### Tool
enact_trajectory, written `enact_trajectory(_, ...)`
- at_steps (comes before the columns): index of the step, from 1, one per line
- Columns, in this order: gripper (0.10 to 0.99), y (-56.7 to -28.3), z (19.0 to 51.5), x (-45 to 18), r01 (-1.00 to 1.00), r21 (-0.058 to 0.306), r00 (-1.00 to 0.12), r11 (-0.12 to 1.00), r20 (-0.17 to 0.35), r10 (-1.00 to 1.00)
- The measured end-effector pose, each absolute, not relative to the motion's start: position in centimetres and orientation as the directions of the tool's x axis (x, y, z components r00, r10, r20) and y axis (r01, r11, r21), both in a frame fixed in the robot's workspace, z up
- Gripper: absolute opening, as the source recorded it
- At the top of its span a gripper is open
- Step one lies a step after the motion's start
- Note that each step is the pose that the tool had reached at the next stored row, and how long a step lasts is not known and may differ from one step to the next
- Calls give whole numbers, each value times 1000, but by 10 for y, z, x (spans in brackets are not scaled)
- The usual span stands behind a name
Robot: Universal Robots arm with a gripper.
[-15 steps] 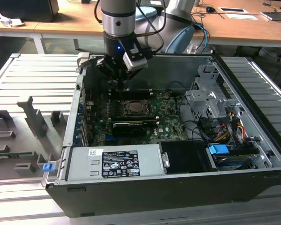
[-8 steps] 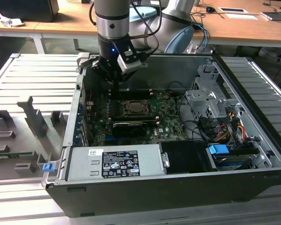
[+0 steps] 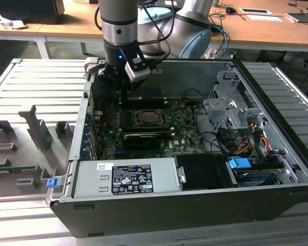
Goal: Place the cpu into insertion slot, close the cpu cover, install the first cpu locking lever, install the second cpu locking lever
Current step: 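Install the first cpu locking lever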
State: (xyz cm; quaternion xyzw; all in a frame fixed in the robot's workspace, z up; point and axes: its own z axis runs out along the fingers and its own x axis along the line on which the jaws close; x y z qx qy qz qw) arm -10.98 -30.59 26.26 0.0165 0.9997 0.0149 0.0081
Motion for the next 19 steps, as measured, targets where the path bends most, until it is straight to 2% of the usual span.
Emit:
enact_trajectory(10, 106, -289, 258, -111, 31, 30, -999, 999, -14, 31)
enact_trajectory(19, 106, -288, 258, -97, 31, 30, -999, 999, -12, 31)
